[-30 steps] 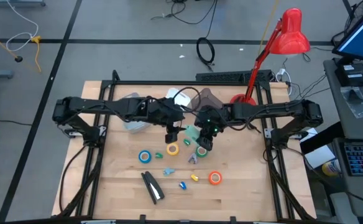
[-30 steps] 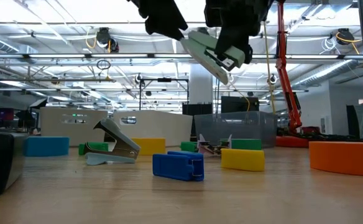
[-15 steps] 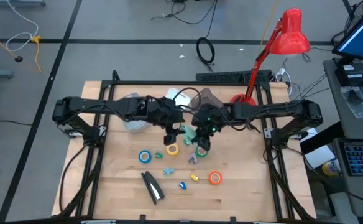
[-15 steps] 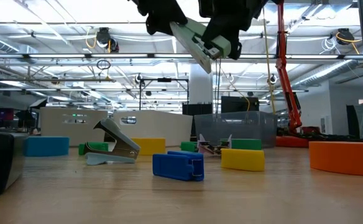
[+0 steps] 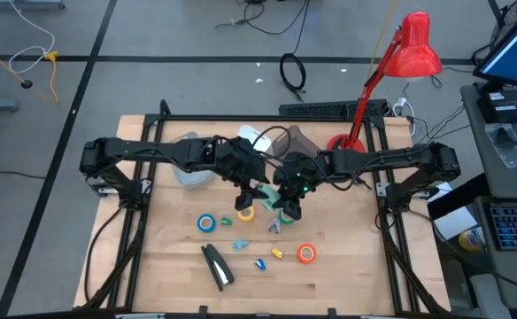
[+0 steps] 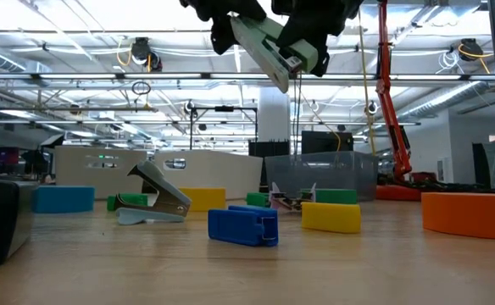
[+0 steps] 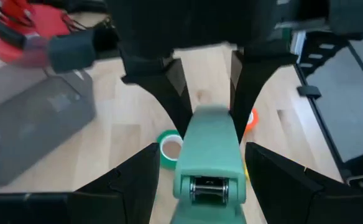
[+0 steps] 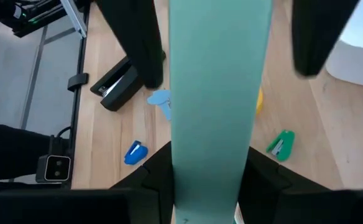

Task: Pick and place Stapler, Stapler remover, tape
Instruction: Put the large light green stapler into the gray bin

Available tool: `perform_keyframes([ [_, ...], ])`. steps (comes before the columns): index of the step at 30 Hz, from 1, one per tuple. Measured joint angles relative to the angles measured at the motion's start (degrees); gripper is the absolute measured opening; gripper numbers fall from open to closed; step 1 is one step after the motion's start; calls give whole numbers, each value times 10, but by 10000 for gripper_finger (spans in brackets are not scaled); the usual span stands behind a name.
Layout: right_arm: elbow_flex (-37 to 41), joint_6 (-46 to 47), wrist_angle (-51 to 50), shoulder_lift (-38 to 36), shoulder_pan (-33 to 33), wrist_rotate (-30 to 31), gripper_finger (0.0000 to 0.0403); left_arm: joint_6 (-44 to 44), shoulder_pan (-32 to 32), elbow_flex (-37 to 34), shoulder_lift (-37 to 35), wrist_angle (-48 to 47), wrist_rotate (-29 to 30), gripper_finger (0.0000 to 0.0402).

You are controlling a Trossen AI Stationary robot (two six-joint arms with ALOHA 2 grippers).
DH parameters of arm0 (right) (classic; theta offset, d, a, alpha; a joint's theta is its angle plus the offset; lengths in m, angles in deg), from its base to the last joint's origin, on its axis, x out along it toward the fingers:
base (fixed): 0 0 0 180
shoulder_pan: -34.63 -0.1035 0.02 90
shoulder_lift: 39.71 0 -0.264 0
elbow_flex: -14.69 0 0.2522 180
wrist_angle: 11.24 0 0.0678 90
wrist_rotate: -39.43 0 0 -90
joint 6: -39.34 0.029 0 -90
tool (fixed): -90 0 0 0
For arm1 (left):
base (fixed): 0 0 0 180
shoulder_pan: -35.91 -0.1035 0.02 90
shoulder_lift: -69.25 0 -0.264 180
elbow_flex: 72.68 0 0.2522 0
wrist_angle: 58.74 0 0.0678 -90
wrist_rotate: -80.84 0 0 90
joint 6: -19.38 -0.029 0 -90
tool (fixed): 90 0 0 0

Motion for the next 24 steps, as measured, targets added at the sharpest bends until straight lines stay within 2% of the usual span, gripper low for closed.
perform_keyframes([
  [9,0,0,2,0,0,1,118,0,0,0,1,4,-25,233],
  [12,0,0,6,0,0,0,118,0,0,0,1,10,-43,212],
  [18,0,1,6,0,0,-2,118,0,-7,0,6,10,-64,134],
  [24,0,4,6,0,0,0,118,7,-14,0,6,8,-78,127],
])
